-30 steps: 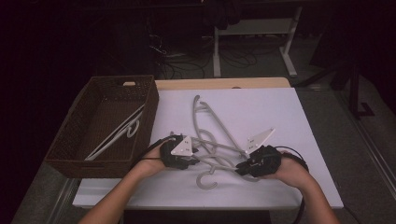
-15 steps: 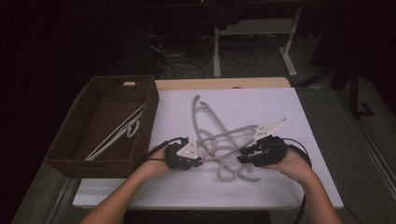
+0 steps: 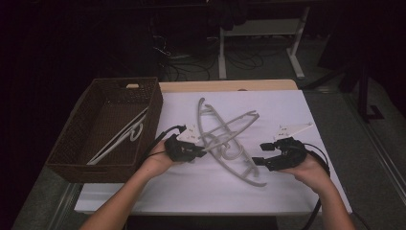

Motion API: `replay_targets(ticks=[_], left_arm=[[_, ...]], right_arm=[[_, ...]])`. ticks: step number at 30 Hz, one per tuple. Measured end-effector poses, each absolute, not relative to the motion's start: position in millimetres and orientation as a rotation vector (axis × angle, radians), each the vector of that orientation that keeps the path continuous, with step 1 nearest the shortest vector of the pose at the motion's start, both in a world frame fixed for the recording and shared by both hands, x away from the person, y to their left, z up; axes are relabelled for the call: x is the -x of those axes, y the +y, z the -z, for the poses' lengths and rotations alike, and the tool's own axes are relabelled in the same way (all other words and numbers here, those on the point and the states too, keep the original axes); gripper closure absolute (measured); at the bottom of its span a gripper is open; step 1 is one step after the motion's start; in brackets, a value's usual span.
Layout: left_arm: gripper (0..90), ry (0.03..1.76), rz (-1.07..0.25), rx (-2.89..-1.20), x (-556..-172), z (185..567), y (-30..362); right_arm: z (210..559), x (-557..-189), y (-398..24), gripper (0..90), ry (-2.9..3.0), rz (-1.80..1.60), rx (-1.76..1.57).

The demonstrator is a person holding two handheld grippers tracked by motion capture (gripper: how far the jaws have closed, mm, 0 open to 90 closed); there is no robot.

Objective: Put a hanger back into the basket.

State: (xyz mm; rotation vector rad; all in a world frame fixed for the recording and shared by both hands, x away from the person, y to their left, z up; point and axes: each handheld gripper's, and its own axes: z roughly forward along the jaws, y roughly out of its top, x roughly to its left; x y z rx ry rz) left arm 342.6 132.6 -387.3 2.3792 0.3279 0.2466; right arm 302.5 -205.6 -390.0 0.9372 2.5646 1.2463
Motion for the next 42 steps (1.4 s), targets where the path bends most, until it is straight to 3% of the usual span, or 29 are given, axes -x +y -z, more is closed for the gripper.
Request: replay_targets(ticks=[11, 22, 30, 42], left_arm=[[82.5, 0.419, -0.326, -2.316, -353, 295, 145], [82.4, 0.493, -0.424, -2.260, -368, 226, 218], [82.4, 0.647, -0.461, -2.233, -374, 230, 291], [82.4, 0.821, -0.445, -2.244, -366, 280, 368]], right_arm=[[404, -298, -202, 22.5, 2.536, -1.209, -0.984], [405, -299, -200, 19.5, 2.523, -1.207, -0.996], [406, -299, -200, 19.5, 2.518, -1.201, -1.005], [407, -301, -198, 19.5, 2.523, -1.186, -1.003]])
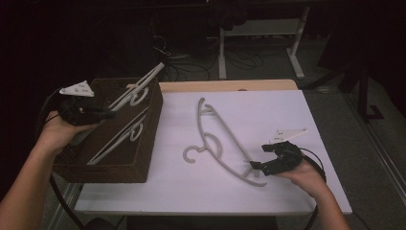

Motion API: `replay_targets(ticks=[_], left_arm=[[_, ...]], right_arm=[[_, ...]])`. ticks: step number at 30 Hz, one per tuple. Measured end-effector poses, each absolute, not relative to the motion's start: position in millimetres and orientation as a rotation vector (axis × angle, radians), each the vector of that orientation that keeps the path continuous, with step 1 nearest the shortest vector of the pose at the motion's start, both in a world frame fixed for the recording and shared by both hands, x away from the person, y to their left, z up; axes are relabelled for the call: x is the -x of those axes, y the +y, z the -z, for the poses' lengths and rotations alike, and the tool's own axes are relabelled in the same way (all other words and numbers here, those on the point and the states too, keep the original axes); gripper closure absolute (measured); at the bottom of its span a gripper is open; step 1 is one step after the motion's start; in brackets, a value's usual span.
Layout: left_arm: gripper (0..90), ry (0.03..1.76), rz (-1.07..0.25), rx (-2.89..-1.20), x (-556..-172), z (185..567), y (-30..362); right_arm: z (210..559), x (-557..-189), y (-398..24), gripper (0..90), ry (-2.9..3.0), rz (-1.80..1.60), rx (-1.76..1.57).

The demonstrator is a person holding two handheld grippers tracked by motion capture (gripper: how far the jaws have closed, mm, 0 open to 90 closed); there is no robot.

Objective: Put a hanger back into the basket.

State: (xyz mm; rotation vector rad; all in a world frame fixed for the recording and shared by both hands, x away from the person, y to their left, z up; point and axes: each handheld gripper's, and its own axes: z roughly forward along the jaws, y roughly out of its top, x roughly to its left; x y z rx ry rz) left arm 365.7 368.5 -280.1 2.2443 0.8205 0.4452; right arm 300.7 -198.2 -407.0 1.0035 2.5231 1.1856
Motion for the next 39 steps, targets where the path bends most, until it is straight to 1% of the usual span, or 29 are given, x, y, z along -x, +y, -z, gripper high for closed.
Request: replay_targets(ticks=[9, 17, 20, 21, 22, 25, 28, 32, 35, 39], left_arm=[[82.4, 0.916, -0.403, -2.264, -371, 317, 395], [82.0, 0.986, -0.336, -2.308, -379, 346, 400], [80.3, 0.997, -0.322, -2.346, -380, 354, 401], [75.4, 1.003, -0.311, -2.346, -380, 356, 402], [66.9, 1.009, -0.306, -2.336, -380, 357, 403], [50.4, 1.032, -0.325, -2.314, -379, 356, 406], [40.0, 1.033, -0.340, -2.268, -377, 352, 407], [31.0, 1.001, -0.327, -2.198, -375, 342, 402], [25.3, 0.953, -0.319, -2.161, -372, 333, 391], [21.7, 0.879, -0.302, -2.108, -367, 319, 368]], right_arm=[[408, -303, -196, 19.5, 2.527, -1.191, -1.008], [409, -306, -195, 19.6, 2.537, -1.182, -1.005], [409, -306, -195, 19.6, 2.533, -1.188, -1.005], [409, -306, -196, 19.6, 2.532, -1.188, -1.004], [409, -306, -196, 19.6, 2.532, -1.190, -1.003], [408, -305, -197, 19.6, 2.528, -1.193, -1.000], [407, -304, -196, 19.6, 2.526, -1.197, -1.002], [407, -303, -196, 19.6, 2.527, -1.192, -1.000], [406, -301, -195, 19.6, 2.529, -1.188, -1.003], [405, -302, -194, 19.7, 2.524, -1.194, -1.000]])
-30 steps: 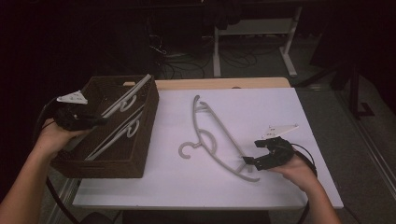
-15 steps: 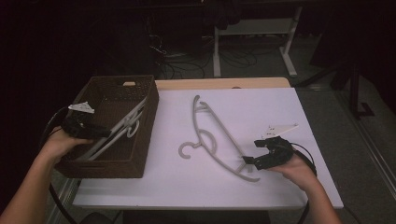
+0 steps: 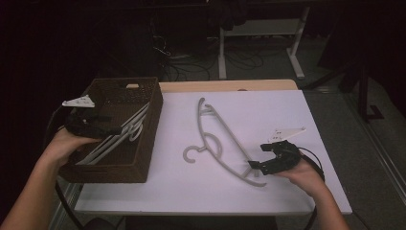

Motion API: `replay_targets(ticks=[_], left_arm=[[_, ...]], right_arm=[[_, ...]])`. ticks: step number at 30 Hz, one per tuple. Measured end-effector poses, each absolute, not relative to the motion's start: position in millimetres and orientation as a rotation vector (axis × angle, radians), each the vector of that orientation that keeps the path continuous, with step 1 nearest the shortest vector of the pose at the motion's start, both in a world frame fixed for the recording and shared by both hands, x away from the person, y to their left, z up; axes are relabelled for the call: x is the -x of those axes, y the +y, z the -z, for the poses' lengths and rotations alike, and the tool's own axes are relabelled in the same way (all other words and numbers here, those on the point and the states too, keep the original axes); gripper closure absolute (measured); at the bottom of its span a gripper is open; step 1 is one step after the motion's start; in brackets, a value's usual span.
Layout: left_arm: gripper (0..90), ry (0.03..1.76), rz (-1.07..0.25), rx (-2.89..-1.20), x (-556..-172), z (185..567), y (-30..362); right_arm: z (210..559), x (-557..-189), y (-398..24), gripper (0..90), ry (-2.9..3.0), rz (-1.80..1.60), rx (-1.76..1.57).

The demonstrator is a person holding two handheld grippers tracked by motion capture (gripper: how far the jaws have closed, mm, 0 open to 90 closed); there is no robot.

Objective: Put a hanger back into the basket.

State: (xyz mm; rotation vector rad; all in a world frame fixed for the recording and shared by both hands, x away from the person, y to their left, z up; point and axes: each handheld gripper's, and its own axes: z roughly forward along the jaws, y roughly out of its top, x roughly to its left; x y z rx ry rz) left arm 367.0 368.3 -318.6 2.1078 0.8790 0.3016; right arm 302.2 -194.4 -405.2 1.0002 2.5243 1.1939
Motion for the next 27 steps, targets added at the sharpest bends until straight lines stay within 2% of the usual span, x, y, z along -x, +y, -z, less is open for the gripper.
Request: replay_targets(ticks=[9, 17, 23, 27], left_arm=[[14.2, 0.711, -0.251, -2.038, -358, 296, 302], [13.4, 0.584, -0.190, -2.002, -349, 294, 238], [13.5, 0.541, -0.162, -2.021, -340, 309, 199], [13.8, 0.526, -0.141, -2.041, -335, 324, 181]], right_arm=[[404, -303, -188, 20.1, 2.543, -1.193, -0.982], [403, -304, -180, 22.8, 2.558, -1.191, -0.969], [407, -300, -171, 33.4, 2.602, -1.150, -0.950], [410, -293, -163, 47.7, 2.636, -1.131, -0.928]])
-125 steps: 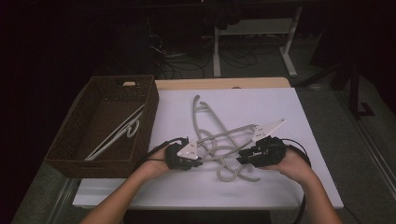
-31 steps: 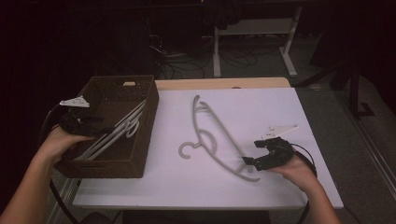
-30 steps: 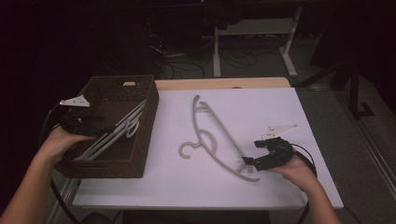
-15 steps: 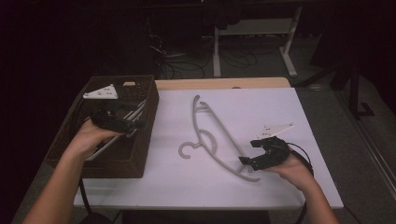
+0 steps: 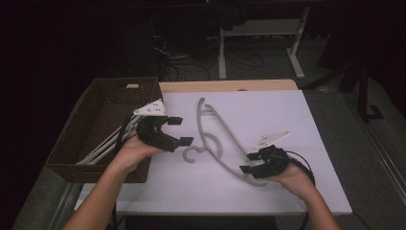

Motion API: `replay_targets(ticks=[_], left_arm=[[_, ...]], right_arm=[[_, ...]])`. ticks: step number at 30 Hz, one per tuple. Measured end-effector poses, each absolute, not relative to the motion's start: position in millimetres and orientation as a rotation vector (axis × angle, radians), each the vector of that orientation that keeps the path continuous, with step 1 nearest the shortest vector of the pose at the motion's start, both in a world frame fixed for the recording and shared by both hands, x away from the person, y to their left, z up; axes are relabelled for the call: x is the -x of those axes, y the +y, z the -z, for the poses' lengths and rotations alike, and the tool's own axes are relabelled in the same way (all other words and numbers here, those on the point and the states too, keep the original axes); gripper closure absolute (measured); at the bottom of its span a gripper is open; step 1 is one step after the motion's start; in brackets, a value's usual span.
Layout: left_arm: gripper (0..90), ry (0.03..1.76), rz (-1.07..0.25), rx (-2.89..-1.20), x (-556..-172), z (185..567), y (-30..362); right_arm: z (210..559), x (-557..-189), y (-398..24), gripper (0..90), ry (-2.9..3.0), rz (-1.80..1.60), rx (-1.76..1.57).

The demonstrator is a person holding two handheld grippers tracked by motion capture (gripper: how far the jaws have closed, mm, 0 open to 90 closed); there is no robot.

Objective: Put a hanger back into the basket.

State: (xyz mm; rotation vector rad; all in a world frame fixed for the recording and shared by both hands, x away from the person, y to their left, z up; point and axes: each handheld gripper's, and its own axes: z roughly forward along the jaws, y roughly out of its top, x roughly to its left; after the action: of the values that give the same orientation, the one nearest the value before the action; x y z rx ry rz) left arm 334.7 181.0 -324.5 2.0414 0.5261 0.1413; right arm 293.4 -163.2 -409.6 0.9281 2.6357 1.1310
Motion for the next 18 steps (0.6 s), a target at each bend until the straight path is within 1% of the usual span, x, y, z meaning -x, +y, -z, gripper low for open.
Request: replay_targets(ticks=[4, 8, 11, 13, 18], left_arm=[[13.8, 0.509, -0.110, -2.064, -333, 342, 169], [13.7, 0.512, -0.086, -2.065, -332, 362, 163], [13.5, 0.523, -0.076, -2.085, -333, 377, 161], [13.4, 0.530, -0.079, -2.086, -332, 385, 160], [13.4, 0.549, -0.080, -2.107, -333, 399, 161]], right_arm=[[416, -285, -151, 66.4, 2.690, -1.081, -0.890], [426, -282, -141, 81.6, 2.755, -1.018, -0.850], [432, -282, -136, 87.3, 2.793, -0.987, -0.840], [435, -281, -134, 88.8, 2.809, -0.958, -0.833], [441, -280, -132, 89.1, 2.839, -0.879, -0.825]])
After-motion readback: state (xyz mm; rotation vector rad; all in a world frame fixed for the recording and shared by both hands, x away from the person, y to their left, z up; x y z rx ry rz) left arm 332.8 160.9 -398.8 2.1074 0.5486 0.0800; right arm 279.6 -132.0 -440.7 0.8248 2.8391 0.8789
